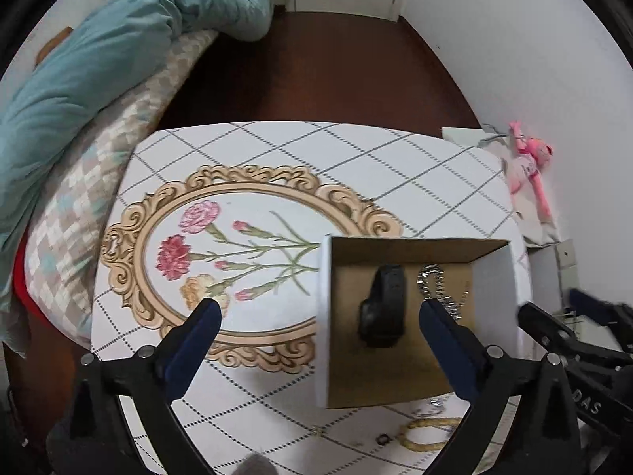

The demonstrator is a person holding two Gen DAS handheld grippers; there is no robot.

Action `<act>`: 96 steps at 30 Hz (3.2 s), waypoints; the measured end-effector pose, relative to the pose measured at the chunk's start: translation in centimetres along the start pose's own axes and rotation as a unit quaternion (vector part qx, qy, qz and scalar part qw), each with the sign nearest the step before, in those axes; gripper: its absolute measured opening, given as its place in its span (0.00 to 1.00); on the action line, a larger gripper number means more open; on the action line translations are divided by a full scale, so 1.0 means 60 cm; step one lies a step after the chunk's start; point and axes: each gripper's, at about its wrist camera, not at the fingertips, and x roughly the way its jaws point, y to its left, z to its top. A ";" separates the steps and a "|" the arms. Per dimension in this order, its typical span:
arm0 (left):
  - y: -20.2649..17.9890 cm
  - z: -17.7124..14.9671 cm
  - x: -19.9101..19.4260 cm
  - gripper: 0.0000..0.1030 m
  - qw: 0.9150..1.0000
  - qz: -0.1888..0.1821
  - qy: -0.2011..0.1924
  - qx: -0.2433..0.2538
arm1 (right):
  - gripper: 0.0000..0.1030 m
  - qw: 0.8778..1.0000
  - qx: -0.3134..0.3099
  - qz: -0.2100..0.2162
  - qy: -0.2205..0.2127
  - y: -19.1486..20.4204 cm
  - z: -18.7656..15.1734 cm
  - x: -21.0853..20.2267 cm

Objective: Organize jewelry
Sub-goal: 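Carry the watch band with the left tool into the box while the right tool carries the chain bracelet there, then open both tools and lift them out of the box, then grasp the wooden bead bracelet with the right tool while the left tool grasps a gold earring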

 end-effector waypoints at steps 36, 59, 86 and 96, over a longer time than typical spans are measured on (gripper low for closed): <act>-0.010 -0.100 -0.217 1.00 0.993 0.013 -0.120 0.019 | 0.99 0.984 0.018 -0.075 -0.163 0.005 -0.138 -0.226; 0.043 -0.231 -0.099 0.99 0.998 0.055 -0.027 0.012 | 0.88 0.993 0.109 0.015 -0.031 -0.052 -0.273 -0.073; -0.015 -0.268 0.034 0.71 0.996 -0.015 0.070 0.052 | 0.09 0.991 0.125 0.037 0.028 -0.076 -0.293 0.048; -0.051 -0.261 0.052 0.39 0.995 -0.024 0.064 0.072 | 0.09 0.989 0.136 0.032 0.042 -0.089 -0.298 0.068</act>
